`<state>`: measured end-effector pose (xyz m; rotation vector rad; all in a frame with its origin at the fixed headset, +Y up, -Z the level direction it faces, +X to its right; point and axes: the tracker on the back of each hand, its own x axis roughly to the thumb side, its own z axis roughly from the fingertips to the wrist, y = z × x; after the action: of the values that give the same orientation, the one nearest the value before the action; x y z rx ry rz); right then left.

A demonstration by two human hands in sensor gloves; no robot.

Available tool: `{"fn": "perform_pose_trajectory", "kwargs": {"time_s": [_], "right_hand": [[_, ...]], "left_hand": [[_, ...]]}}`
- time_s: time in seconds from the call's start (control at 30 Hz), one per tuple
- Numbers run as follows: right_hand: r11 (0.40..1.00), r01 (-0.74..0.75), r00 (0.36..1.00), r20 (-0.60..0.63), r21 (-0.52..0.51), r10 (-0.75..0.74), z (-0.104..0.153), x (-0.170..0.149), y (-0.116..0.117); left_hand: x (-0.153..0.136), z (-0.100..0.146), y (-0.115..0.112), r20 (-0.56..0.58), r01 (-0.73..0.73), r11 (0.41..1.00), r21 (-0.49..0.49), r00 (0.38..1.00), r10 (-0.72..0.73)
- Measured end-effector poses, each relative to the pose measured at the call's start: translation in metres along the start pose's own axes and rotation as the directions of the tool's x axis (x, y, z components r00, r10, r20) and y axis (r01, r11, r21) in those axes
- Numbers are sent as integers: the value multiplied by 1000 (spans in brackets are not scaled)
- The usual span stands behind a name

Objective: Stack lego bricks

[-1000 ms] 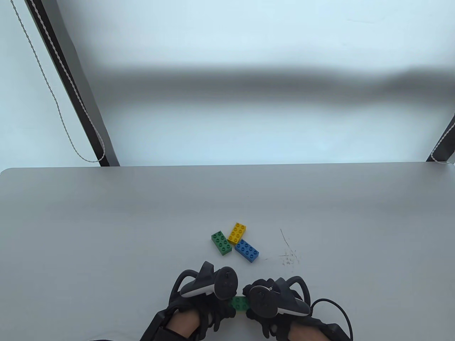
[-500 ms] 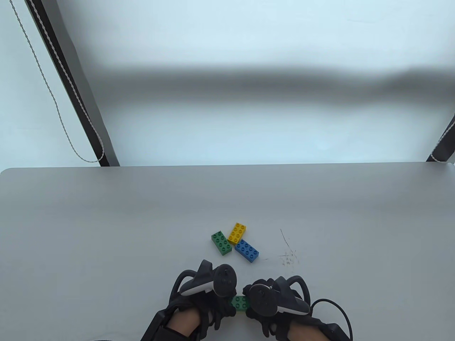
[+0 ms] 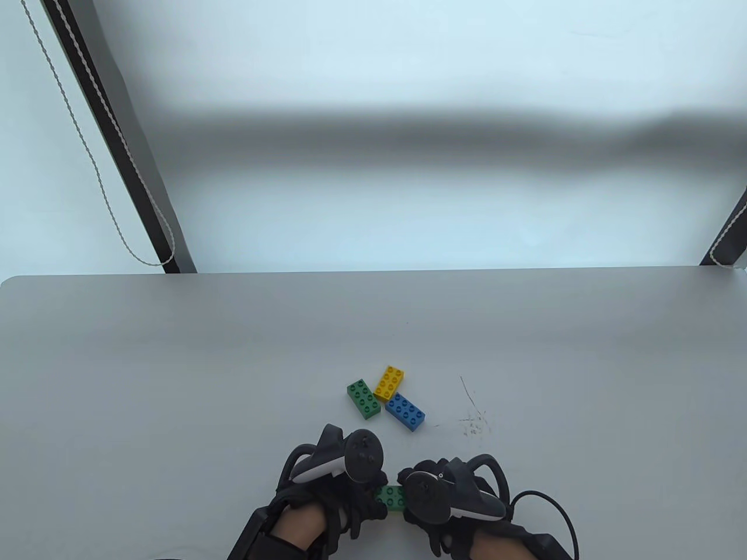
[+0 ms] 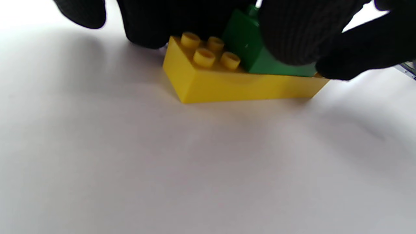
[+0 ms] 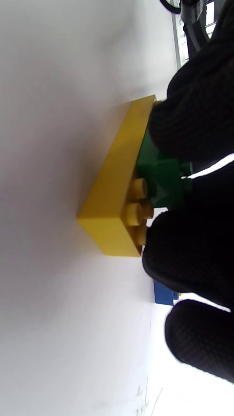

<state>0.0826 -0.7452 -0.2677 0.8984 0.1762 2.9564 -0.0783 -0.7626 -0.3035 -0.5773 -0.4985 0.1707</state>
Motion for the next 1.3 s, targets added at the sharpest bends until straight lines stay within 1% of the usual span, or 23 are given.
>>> {"fn": "perform_pose_trajectory", "kwargs": {"time_s": [0.23,0.43,0.6,0.83,0.97,1.13,1.17,1.3], "right_hand": [[999,19,1000,-12,33,-19,0,1,-4],[994,88,996,-32,69,-86,-3,-6,-13],[994,96,995,-40,50,-94,-10,-13,-23],[999,39,998,-52,18,-38,-43,-28,-39],[1000,-22,998,-51,22,23,-71,-38,-45],[995,-93,994,-53,32,95,-101,-47,-48],[994,-100,994,-52,34,101,-104,-48,-48],[988,-150,987,-49,41,152,-125,-54,-43]], "left_hand": [[-6,-2,-1,3,-53,998,-30,999,53],[-8,-3,-2,1,-73,996,-43,997,73],[-8,-3,-1,1,-78,996,-51,997,78],[-9,-4,-1,-1,-87,994,-65,996,87],[-9,-5,-1,0,-96,992,-79,995,96],[-11,-6,0,5,-105,990,-95,994,106],[-11,-6,0,5,-106,990,-96,994,107],[-11,-7,-1,5,-106,990,-92,994,107]]}}
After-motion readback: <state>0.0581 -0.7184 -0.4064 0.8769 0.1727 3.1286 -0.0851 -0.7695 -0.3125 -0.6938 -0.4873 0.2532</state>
